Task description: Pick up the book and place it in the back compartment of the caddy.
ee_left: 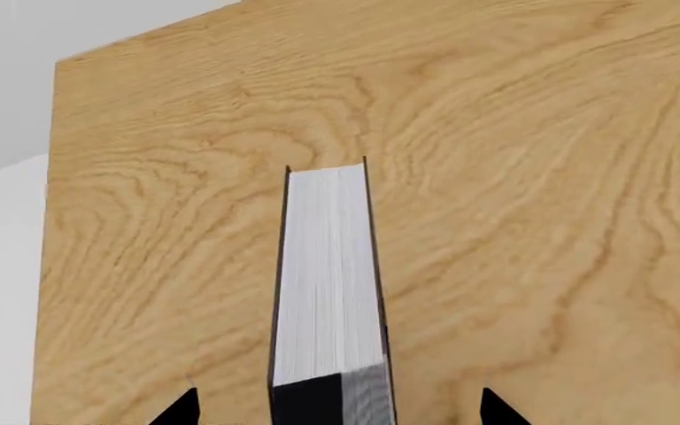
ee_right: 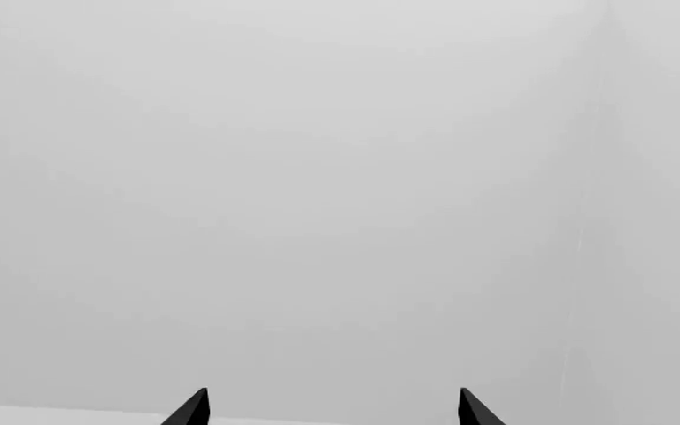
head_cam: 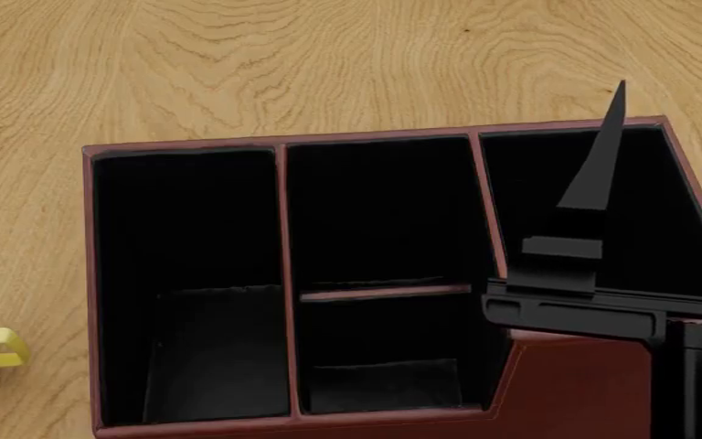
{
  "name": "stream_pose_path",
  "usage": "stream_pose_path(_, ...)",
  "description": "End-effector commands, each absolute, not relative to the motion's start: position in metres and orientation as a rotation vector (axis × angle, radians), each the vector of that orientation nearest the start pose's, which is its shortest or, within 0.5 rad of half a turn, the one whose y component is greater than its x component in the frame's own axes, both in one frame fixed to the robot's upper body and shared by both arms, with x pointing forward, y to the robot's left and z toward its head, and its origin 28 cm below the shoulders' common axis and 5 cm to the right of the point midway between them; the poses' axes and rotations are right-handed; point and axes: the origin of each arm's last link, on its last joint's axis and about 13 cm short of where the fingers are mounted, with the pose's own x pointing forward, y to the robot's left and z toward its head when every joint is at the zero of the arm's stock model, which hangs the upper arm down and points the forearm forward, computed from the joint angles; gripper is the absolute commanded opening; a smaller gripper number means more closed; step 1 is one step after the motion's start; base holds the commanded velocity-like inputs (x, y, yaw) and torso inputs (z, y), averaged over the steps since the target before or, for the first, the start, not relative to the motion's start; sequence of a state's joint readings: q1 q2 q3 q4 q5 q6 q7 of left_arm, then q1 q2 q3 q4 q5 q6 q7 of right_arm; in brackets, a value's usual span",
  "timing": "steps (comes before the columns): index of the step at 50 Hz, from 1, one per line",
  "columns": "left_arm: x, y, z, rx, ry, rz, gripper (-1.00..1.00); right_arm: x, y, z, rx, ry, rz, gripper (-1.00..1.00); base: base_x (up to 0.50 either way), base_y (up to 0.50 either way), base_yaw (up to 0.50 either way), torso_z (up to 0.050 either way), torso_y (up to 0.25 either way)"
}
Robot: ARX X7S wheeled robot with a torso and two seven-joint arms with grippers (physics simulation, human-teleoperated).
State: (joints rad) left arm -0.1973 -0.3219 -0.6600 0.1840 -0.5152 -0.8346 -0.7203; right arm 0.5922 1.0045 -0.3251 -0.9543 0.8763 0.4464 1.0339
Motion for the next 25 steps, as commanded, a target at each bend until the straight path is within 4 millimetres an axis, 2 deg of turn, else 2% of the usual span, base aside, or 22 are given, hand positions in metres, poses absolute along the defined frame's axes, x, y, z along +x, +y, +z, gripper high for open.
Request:
stream_pose_path(1,0.2086,0.3736,0.0798,-0.275,0.35,1.095,1.0,0.1777,-0.1348,0.2489,-0.152,-0.586,-0.161,1.0,0.0,0.0,0.0,0.0,0.0)
stream_pose_path(25,0.2089,0.3726,0.0785,-0.286,0.353,1.095,1.0,0.1769,-0.1357,0.2478,-0.154,-0.585,-0.165,1.0,0.0,0.0,0.0,0.0,0.0)
